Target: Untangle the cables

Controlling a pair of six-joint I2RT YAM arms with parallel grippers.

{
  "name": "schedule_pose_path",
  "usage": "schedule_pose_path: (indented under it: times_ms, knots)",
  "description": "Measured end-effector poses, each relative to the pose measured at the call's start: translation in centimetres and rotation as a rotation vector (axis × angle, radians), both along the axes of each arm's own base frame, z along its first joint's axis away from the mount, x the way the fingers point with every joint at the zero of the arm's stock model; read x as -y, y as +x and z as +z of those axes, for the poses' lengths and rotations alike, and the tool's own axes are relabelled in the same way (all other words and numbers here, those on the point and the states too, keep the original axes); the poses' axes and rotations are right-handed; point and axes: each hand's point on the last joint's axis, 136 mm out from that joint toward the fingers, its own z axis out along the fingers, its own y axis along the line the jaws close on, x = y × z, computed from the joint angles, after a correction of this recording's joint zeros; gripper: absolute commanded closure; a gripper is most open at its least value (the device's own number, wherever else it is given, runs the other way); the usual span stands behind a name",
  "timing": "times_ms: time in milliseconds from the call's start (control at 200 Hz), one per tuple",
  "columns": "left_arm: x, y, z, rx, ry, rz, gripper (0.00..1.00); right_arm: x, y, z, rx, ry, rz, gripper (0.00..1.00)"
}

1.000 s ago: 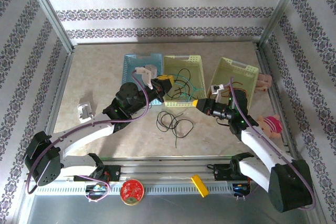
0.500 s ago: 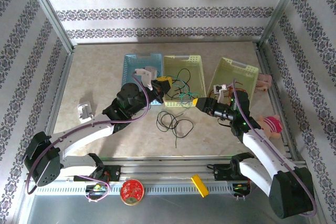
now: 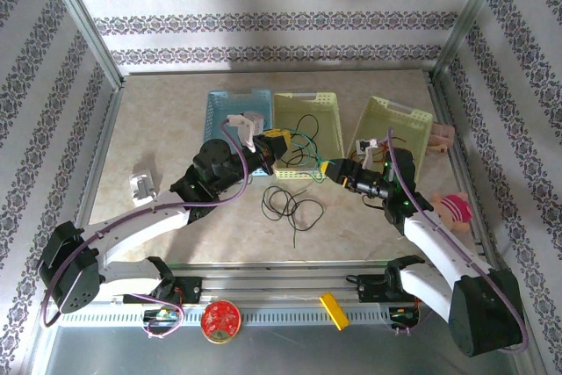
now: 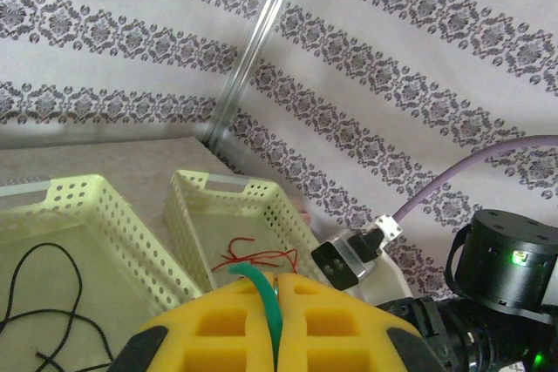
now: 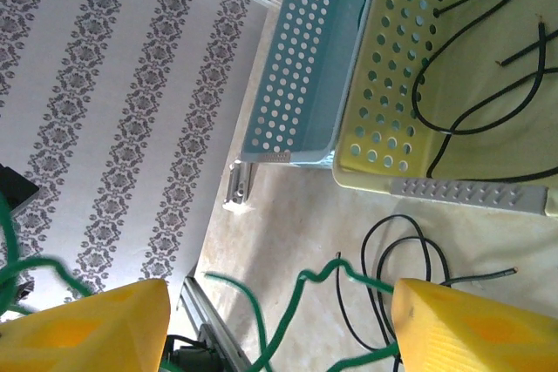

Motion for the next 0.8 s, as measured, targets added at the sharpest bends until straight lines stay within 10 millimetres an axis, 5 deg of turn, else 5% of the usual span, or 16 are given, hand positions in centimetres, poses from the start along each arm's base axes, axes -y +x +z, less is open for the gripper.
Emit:
schedule_pose_path:
  times_ms: [365,600,799]
  knots:
    - [1.0,-0.4,2.0,0.046,-0.043,-0.036,1.00,-0.2,0.8,-0.7,-0.027,0.007,-0.004,0.35]
    - [1.3,0.0,2.0,0.049,-0.045,-0.034,1.00,-0.3,0.6,0.3,-0.013,0.033,0.004,0.88]
    - [0.7,1.1,1.4,0.035,-0.038,0.037,1.00,-0.2,0.2,1.5,0.014,0.049,0.003,0.98]
